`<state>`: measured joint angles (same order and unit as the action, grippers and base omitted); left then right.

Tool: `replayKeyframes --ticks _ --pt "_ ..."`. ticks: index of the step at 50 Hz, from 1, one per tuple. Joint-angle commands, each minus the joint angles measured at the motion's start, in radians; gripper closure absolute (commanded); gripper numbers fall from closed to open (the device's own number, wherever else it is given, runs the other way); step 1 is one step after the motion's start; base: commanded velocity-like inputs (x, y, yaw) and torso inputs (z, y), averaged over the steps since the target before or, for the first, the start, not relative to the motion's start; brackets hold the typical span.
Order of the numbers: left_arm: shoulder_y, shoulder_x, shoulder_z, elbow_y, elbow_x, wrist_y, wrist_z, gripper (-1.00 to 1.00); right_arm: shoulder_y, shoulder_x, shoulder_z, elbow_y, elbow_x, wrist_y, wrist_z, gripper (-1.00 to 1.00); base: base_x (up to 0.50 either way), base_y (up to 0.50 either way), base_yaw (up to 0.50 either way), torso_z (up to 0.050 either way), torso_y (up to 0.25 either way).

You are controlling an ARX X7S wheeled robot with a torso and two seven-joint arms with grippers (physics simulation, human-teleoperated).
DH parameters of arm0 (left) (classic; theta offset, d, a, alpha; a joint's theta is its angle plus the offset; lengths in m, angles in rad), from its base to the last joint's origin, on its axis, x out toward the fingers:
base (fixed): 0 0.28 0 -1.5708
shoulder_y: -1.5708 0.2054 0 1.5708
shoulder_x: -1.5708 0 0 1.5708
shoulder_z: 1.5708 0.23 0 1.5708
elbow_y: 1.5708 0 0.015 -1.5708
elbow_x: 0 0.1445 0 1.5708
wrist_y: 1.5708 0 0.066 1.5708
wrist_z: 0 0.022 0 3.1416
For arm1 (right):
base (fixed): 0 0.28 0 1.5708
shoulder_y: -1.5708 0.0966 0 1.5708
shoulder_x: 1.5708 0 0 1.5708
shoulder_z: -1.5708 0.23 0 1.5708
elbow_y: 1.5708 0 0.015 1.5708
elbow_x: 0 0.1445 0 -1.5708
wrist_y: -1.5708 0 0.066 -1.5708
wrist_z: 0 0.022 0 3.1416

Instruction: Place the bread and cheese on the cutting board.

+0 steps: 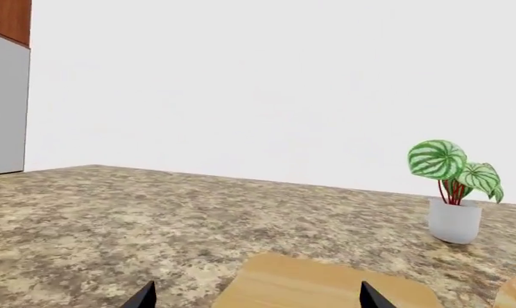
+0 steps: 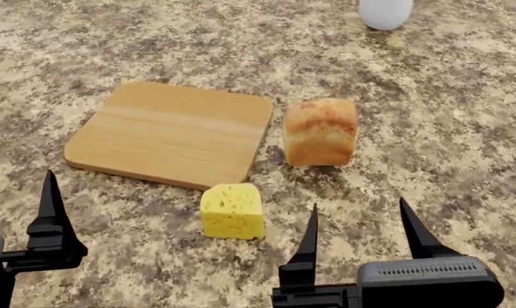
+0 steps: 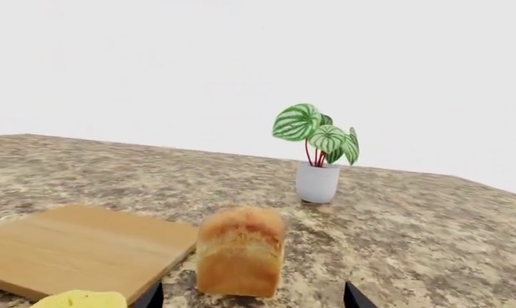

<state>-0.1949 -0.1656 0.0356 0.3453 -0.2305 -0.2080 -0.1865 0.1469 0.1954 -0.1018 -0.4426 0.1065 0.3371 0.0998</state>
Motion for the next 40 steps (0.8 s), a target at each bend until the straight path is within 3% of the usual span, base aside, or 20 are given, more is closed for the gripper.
replayKeyframes --ticks 1,17,37,40 --pt "-0.001 -0.008 0.000 0.007 -0.012 0.000 -0.010 -1.00 -0.002 0.008 -0.010 -0.013 0.010 -0.015 -0.001 -1.00 0.50 0.00 0.00 0.000 0.000" --pt "-0.001 -0.018 0.001 0.019 -0.030 -0.005 -0.021 -1.00 0.008 -0.002 -0.003 -0.014 0.043 0.012 0.016 -1.00 0.50 0.00 0.00 0.000 0.000" --pt "-0.005 -0.030 -0.005 0.017 -0.050 -0.001 -0.033 -1.00 -0.006 0.024 -0.010 -0.111 0.046 0.059 0.046 -1.00 0.14 0.00 0.00 0.000 0.001" --pt "-0.008 -0.036 -0.012 0.024 -0.060 -0.009 -0.036 -1.00 0.016 0.047 -0.015 -0.196 0.060 0.186 0.049 -1.00 0.00 0.00 0.00 0.000 0.000"
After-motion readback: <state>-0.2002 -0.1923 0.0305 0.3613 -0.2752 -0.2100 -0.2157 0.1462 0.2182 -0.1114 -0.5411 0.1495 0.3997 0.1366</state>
